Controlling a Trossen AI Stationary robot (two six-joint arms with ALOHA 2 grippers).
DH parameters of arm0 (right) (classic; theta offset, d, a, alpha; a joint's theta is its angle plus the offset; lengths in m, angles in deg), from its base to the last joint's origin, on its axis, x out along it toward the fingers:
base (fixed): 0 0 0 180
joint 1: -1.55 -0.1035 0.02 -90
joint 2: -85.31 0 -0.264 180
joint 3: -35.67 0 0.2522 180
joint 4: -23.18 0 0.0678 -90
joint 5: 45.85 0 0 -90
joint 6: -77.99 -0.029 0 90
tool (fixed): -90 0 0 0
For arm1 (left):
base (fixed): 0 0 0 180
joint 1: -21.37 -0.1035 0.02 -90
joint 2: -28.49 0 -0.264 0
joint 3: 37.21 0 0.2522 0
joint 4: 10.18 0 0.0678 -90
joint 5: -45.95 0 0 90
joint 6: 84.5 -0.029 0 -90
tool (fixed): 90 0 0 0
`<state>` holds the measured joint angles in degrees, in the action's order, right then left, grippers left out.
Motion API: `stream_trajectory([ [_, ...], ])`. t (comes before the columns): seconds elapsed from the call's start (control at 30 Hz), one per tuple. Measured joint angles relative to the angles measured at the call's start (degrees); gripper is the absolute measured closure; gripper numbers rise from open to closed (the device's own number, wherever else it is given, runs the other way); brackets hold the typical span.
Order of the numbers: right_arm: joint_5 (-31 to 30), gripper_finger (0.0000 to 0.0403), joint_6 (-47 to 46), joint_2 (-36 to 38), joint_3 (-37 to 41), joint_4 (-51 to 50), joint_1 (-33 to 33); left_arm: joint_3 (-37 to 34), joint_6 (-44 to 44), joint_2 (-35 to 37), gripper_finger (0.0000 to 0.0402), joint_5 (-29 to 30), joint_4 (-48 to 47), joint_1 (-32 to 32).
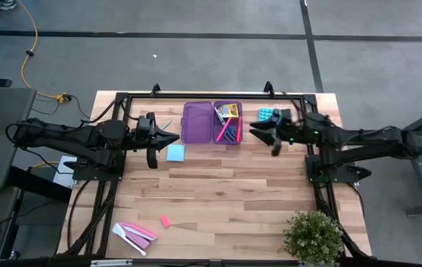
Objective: Pack school essentials
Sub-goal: Put the pink eraser into the purple supply box
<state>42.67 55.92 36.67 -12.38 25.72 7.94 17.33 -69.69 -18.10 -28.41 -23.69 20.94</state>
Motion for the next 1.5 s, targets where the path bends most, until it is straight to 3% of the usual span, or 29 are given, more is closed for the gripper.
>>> stream_trajectory([
  [0.2, 0.1, 0.0268, 12.6, 4.0, 0.5, 0.8, -2.8, 0.0, 0.0, 0.0, 0.0401, 0.0, 0.0, 0.0],
  [0.4, 0.4, 0.0273, 18.1, 3.8, 0.5, 0.7, -3.5, 0.0, 0.0, 0.0, 0.0401, 0.0, 0.0, 0.0],
  [1.13, 0.4, 0.0284, 18.1, 3.7, 0.6, 0.7, -3.4, 0.0, -2.3, -0.1, 0.0398, 1.6, 0.0, 0.0],
  [1.33, 0.4, 0.0284, 18.1, 3.7, 0.6, 0.7, -3.4, 3.9, -2.7, -4.1, 0.0351, 0.9, -3.2, 0.7],
  [1.5, 0.4, 0.0285, 18.1, 3.7, 0.6, 0.8, -3.4, 14.5, -7.0, -10.4, 0.0278, 0.0, -20.5, 3.0],
])
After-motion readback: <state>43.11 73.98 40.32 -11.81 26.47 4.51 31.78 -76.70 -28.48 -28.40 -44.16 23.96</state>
